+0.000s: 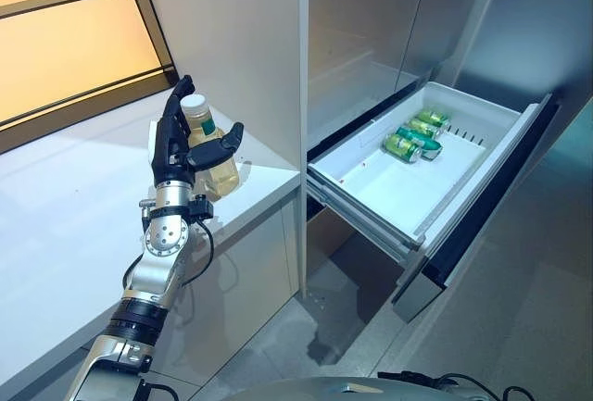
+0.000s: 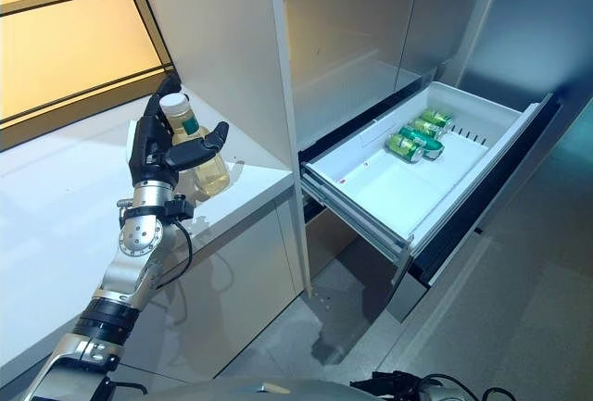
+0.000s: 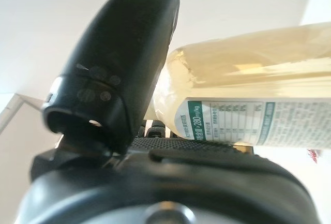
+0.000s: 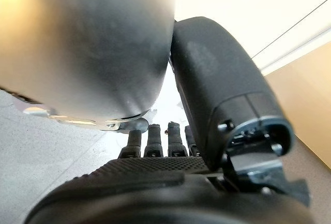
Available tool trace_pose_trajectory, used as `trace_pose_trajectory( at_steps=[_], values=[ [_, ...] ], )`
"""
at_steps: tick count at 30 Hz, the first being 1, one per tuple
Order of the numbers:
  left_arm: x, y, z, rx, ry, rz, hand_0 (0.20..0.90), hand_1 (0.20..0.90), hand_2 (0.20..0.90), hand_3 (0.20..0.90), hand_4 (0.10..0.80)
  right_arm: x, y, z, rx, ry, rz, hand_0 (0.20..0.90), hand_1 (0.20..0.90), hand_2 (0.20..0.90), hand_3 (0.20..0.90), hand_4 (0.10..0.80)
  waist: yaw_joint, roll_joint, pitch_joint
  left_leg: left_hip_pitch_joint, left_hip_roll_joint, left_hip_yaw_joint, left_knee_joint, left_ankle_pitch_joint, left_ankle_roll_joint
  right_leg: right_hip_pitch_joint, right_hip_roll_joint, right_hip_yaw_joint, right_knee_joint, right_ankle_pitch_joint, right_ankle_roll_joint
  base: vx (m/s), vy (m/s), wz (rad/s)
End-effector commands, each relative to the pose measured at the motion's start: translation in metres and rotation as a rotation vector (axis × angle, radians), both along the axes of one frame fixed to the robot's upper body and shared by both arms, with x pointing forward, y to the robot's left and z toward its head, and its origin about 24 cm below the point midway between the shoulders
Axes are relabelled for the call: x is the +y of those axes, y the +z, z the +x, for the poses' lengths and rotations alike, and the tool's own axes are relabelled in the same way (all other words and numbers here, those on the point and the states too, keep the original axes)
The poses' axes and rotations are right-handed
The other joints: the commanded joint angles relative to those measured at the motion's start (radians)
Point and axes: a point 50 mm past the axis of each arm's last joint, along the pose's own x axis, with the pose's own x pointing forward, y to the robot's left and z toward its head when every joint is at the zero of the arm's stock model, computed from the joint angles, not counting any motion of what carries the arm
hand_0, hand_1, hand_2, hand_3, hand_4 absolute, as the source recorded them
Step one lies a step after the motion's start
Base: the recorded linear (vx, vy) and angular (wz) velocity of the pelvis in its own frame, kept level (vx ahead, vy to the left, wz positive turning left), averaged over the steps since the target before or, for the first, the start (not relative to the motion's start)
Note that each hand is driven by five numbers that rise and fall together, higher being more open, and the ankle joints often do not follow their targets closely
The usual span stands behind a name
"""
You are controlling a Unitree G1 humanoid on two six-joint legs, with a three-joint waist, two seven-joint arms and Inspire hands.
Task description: Put drinks into fridge and close the fridge
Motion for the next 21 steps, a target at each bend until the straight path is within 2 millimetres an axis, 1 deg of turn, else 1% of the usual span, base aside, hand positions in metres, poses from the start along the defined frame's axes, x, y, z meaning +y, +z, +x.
trace_pose_trajectory(
  at_steps=[1, 9, 13, 21],
  values=[
    [0.003, 0.044, -0.001, -0.273, 0.012, -0.026, 0.9, 0.9, 0.9, 0.9, 0.8, -0.012, -0.001, -0.019, 0.087, 0.016, -0.02, 0.9, 0.9, 0.9, 0.9, 0.8, -0.003, 0.016, -0.016, 0.002, -0.027, 0.004, 0.054, -0.135, 0.026, -0.095, 0.041, 0.021, 0.12, -0.048, 0.038, 0.0, 0.0, 0.0],
    [0.002, 0.041, 0.0, -0.258, 0.031, 0.002, 0.9, 0.9, 0.9, 0.9, 0.8, -0.011, -0.001, -0.018, 0.087, 0.013, -0.023, 0.9, 0.9, 0.9, 0.9, 0.8, -0.004, 0.016, -0.017, 0.001, -0.027, 0.006, 0.057, -0.137, 0.026, -0.094, 0.039, 0.021, 0.119, -0.049, 0.038, 0.0, 0.0, 0.0],
    [0.002, 0.037, 0.002, -0.222, 0.064, 0.07, 0.9, 0.9, 0.9, 0.9, 0.8, -0.011, -0.001, -0.019, 0.086, 0.013, -0.022, 0.9, 0.9, 0.9, 0.9, 0.8, -0.005, 0.017, -0.017, 0.001, -0.027, 0.007, 0.057, -0.138, 0.028, -0.095, 0.04, 0.022, 0.121, -0.05, 0.038, 0.0, 0.0, 0.0],
    [0.003, 0.029, 0.006, -0.141, 0.051, 0.111, 0.9, 0.9, 0.9, 0.9, 0.8, -0.01, -0.001, -0.02, 0.089, 0.016, -0.026, 0.9, 0.9, 0.9, 0.9, 0.8, -0.005, 0.019, -0.016, 0.002, -0.028, 0.01, 0.059, -0.14, 0.03, -0.095, 0.04, 0.022, 0.12, -0.049, 0.04, 0.0, 0.0, 0.0]
  ],
)
